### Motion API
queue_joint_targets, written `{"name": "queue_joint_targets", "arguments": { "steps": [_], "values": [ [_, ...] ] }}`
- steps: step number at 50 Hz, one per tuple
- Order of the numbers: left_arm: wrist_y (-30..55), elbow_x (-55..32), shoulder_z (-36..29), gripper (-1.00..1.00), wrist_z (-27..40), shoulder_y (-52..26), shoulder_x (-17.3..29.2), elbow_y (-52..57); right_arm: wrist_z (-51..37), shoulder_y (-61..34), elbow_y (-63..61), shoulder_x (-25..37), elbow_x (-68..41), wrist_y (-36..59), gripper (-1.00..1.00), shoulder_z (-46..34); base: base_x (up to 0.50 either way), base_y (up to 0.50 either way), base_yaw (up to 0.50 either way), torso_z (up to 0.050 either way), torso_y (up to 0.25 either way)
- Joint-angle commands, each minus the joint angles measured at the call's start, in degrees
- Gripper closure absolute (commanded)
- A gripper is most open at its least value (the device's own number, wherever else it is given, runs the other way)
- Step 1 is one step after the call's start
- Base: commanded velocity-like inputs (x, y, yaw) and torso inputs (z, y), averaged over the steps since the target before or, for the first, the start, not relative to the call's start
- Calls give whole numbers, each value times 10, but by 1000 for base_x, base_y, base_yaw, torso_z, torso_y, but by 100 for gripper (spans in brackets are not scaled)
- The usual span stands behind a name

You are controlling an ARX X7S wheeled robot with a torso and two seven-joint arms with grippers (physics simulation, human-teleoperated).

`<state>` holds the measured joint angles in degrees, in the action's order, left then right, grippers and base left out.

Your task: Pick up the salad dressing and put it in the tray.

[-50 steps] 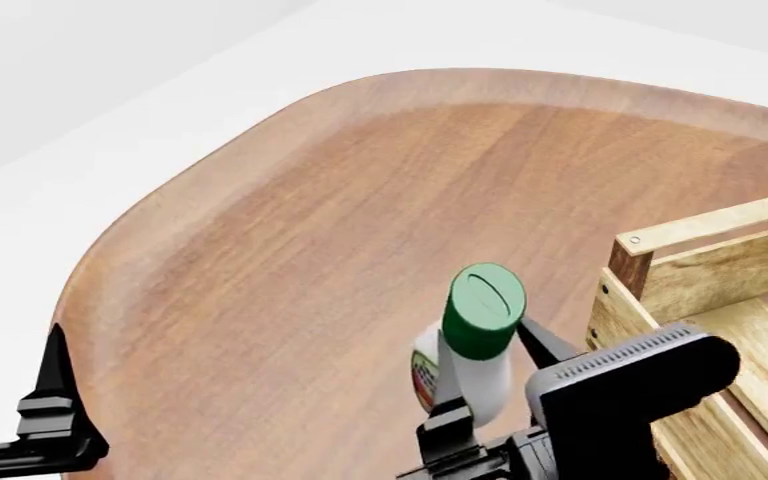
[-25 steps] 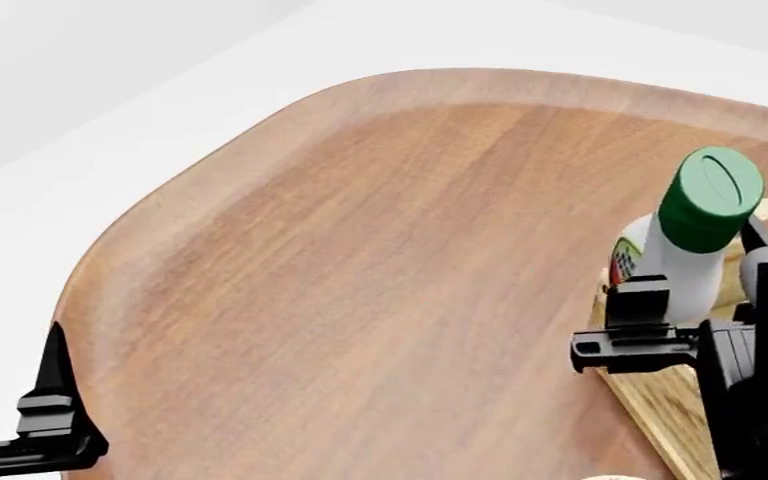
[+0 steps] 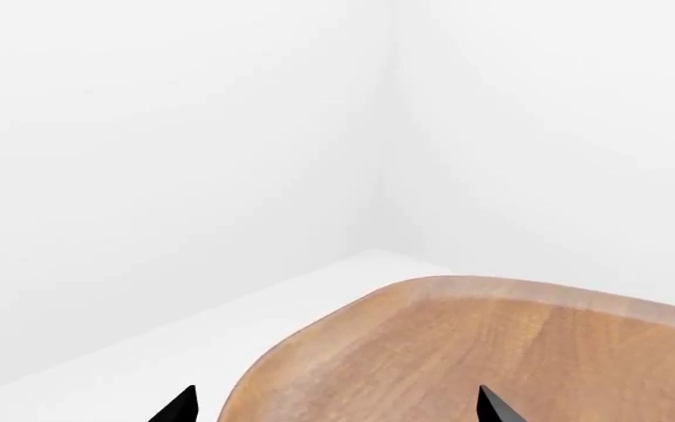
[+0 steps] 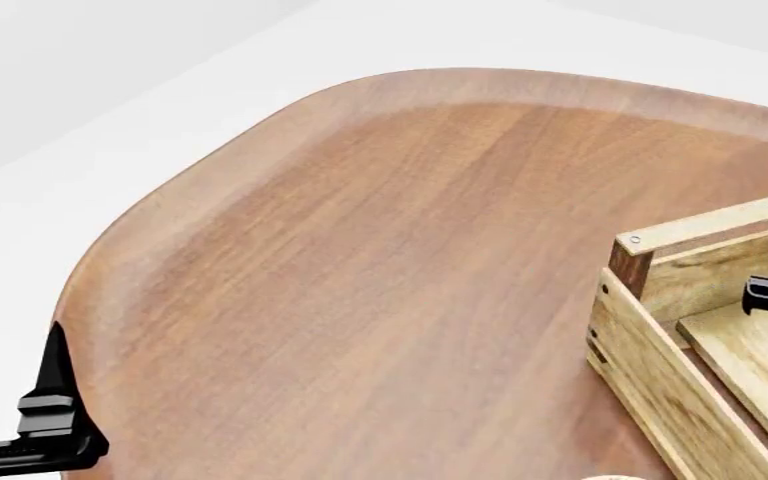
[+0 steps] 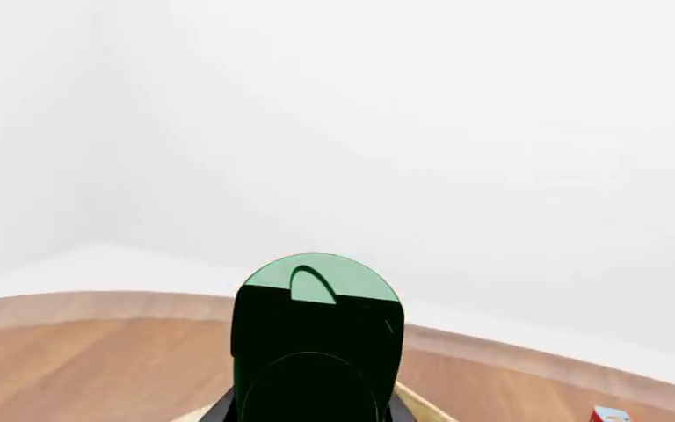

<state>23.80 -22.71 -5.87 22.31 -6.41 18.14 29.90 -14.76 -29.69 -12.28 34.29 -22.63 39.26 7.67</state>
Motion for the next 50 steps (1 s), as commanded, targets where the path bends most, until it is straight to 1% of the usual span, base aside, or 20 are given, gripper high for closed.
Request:
{"name": "queue_joint_targets", "arguments": {
  "steps": [1, 9, 25, 31, 33, 37, 38, 42, 45, 50],
  "values": [
    [-2, 1, -3, -100, 2, 0, 2, -1, -13, -20, 62, 7, 40, -23, 100, 9, 0, 0, 0, 0, 0],
    [-2, -1, -4, -100, 4, -1, 3, 0, -18, -36, 108, 7, 50, -33, 100, 7, 0, 0, 0, 0, 1],
    [-5, -2, -7, -100, 6, -2, 5, -3, -9, -77, 304, -3, 90, -133, 100, -11, 0, 0, 0, 0, 0],
    [-7, -2, -7, -100, 7, -2, 6, -5, -2, -103, 408, -9, 112, -192, 100, -28, 0, 0, 0, 0, 2],
    [-7, -2, -8, -100, 7, -2, 6, -5, -1, -121, 476, -15, 121, -238, 100, -30, 0, 0, 0, 0, 0],
    [-8, 0, -11, -100, 7, -1, 7, -5, -3, -121, 505, -21, 122, -270, 100, -26, 0, 0, 0, 0, 0],
    [-8, -1, -11, -100, 8, -1, 7, -5, 3, -127, 532, -22, 126, -297, 100, -30, 0, 0, 0, 0, 0],
    [-8, -2, -11, -100, 8, -1, 8, -4, 5, -136, 600, -29, 136, -348, 100, -35, 0, 0, 0, 0, 0],
    [-9, -1, -13, -100, 9, -1, 8, -5, 10, -148, 633, -29, 138, -363, 100, -37, 0, 0, 0, 0, 3],
    [-9, -1, -13, -100, 10, -1, 9, -5, 13, -166, 711, -34, 147, -416, 100, -42, 0, 0, 0, 0, 0]
  ]
}}
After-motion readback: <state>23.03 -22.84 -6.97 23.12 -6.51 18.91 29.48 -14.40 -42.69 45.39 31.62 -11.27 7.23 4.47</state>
